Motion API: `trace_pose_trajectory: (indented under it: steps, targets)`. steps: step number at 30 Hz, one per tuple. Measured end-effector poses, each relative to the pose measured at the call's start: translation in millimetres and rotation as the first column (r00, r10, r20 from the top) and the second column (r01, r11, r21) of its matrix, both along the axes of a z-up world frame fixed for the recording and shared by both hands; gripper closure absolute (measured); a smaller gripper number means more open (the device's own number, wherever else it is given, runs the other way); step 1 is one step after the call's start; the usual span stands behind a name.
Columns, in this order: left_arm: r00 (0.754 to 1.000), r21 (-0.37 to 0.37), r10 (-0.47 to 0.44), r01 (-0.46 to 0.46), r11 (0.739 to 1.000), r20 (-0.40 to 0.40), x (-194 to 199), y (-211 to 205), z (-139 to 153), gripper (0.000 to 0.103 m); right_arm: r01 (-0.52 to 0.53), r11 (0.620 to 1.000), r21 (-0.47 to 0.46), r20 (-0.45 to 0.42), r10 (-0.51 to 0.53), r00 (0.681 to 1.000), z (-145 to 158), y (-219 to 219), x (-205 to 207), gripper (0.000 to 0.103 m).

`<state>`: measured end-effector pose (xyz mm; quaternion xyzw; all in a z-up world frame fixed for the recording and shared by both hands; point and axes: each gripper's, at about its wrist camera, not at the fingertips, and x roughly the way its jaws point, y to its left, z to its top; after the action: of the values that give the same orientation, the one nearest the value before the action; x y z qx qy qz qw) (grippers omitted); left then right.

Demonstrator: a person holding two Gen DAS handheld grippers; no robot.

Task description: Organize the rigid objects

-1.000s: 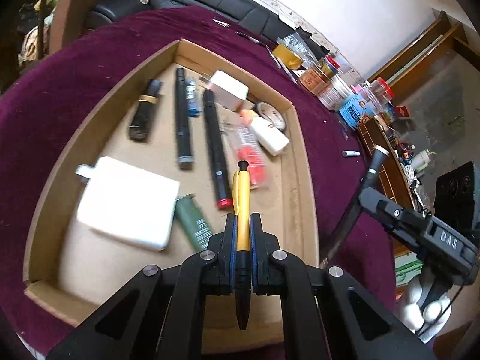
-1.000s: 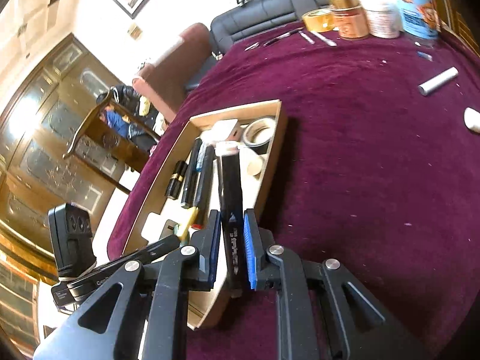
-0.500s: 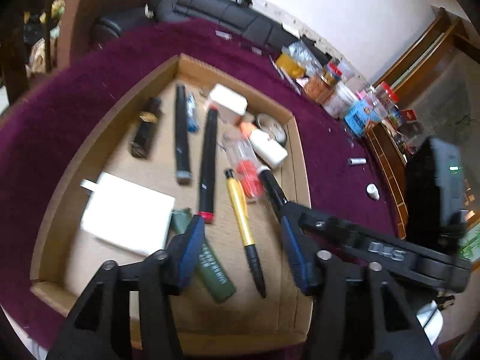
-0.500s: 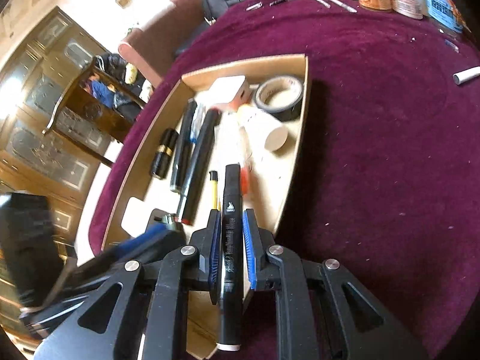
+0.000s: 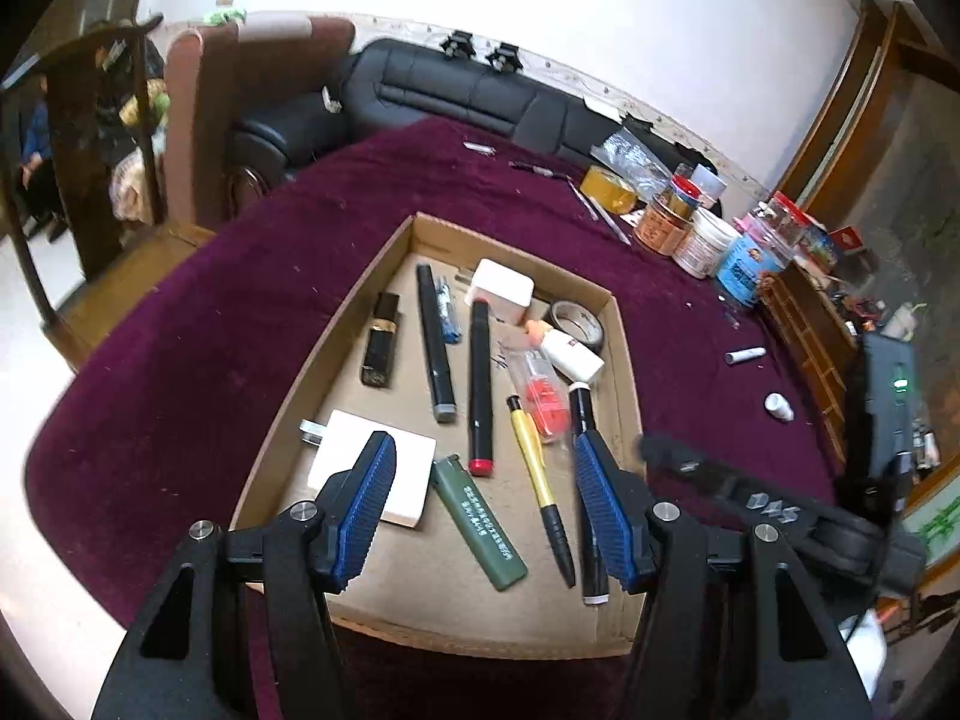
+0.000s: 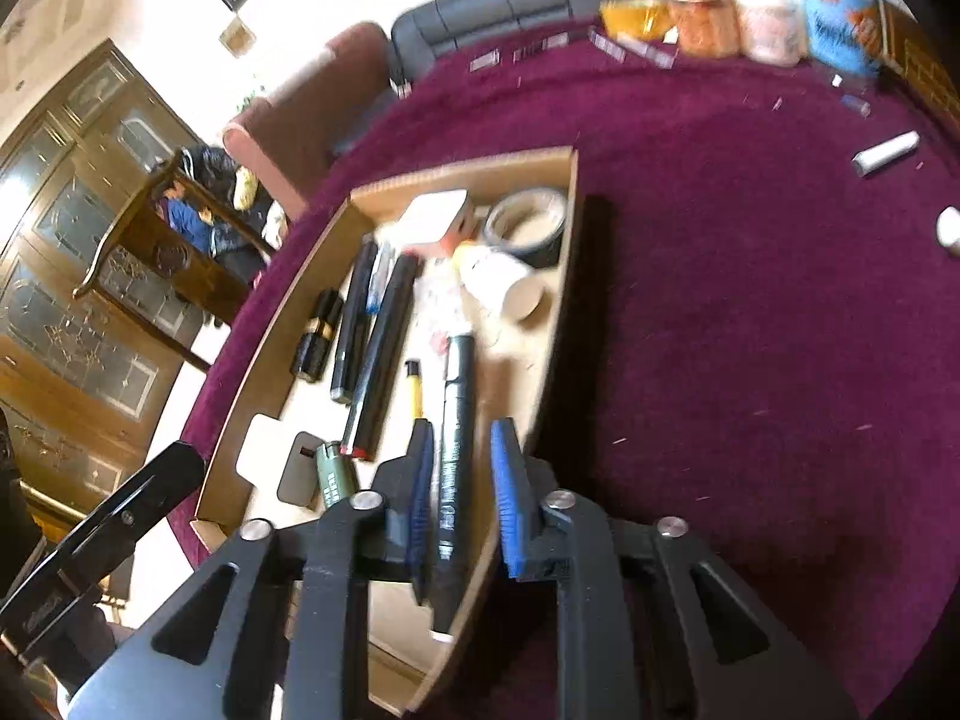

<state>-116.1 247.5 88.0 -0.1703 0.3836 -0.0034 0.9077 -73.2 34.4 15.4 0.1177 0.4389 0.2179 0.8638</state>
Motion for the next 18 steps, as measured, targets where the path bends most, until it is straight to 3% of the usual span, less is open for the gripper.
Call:
trace_pose_trajectory:
  steps: [4, 5, 7, 10, 18]
  targets:
    - [0.999, 0.1, 0.01, -0.013, 0.995, 0.035, 0.4, -19.2, 15.4, 0.047, 0.052, 0.998, 0.018, 0.063, -0.053, 0.997, 15.8, -32.2, -12.8, 0.071]
    - [0.999, 0.145, 0.008, -0.014, 0.989, 0.045, -0.6, -28.6, 20.1, 0.045, 0.07, 0.997, 0.013, 0.077, -0.07, 0.995, 16.9, -38.0, -16.4, 0.059]
    - [0.998, 0.217, -0.016, 0.001, 0.976, 0.067, -4.1, -47.6, 25.3, 0.031, 0.105, 0.994, 0.006, 0.1, -0.105, 0.989, 15.8, -51.4, -23.7, 0.047]
    - [0.995, 0.306, -0.069, 0.045, 0.951, 0.07, -6.5, -78.9, 25.2, 0.029, 0.119, 0.993, -0.007, 0.081, -0.118, 0.99, 8.4, -65.2, -25.2, 0.047]
    - [0.996, 0.409, -0.084, 0.068, 0.91, 0.021, -0.5, -109.7, 17.4, 0.029, 0.205, 0.978, -0.041, 0.101, -0.2, 0.975, 10.8, -109.3, -30.6, 0.047]
